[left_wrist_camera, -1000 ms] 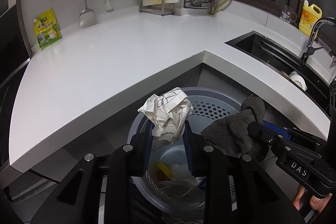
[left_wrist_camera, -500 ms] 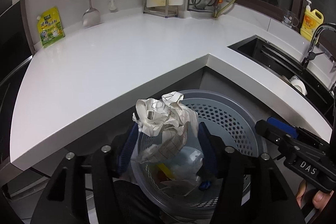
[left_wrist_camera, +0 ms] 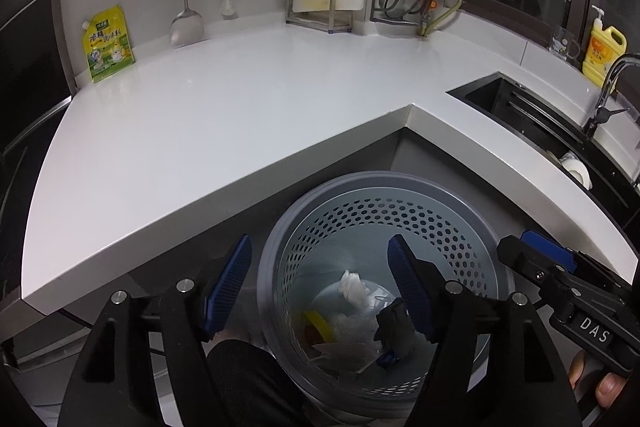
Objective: Collect trash
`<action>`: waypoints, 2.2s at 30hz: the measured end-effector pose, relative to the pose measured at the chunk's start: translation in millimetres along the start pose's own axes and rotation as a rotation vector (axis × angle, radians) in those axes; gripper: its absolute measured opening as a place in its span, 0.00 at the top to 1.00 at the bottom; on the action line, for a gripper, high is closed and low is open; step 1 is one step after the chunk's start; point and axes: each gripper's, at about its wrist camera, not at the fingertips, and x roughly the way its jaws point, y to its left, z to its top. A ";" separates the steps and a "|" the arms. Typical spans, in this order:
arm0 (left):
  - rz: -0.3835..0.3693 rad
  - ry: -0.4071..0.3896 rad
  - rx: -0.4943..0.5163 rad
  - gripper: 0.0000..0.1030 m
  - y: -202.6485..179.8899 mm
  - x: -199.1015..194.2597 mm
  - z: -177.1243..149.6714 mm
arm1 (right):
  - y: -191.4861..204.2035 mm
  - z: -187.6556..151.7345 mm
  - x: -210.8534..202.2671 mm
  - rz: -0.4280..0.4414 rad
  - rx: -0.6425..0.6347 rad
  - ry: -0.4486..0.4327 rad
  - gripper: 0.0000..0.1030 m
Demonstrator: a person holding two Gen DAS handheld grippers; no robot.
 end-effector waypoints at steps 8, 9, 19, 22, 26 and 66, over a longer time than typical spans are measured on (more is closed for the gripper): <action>0.007 0.007 -0.008 0.29 2.4 2.8 -0.7 | 4.6 -2.2 3.8 0.003 -0.011 0.013 0.47; 0.008 0.009 -0.008 0.29 2.4 3.4 -1.0 | 4.9 -2.1 3.8 0.004 -0.012 0.013 0.47; 0.009 0.016 -0.010 0.26 1.5 5.3 -3.1 | 6.3 -2.7 4.8 0.004 -0.014 0.019 0.44; 0.010 0.017 -0.011 0.25 1.6 5.2 -3.2 | 6.8 -3.5 5.6 0.004 -0.016 0.021 0.44; 0.009 0.016 -0.015 0.18 0.7 5.2 -4.3 | 7.0 -4.2 6.3 0.003 -0.018 0.022 0.43; 0.088 -0.008 -0.004 0.06 -0.4 -1.5 -3.2 | 2.6 -4.7 7.9 -0.014 0.000 0.028 0.31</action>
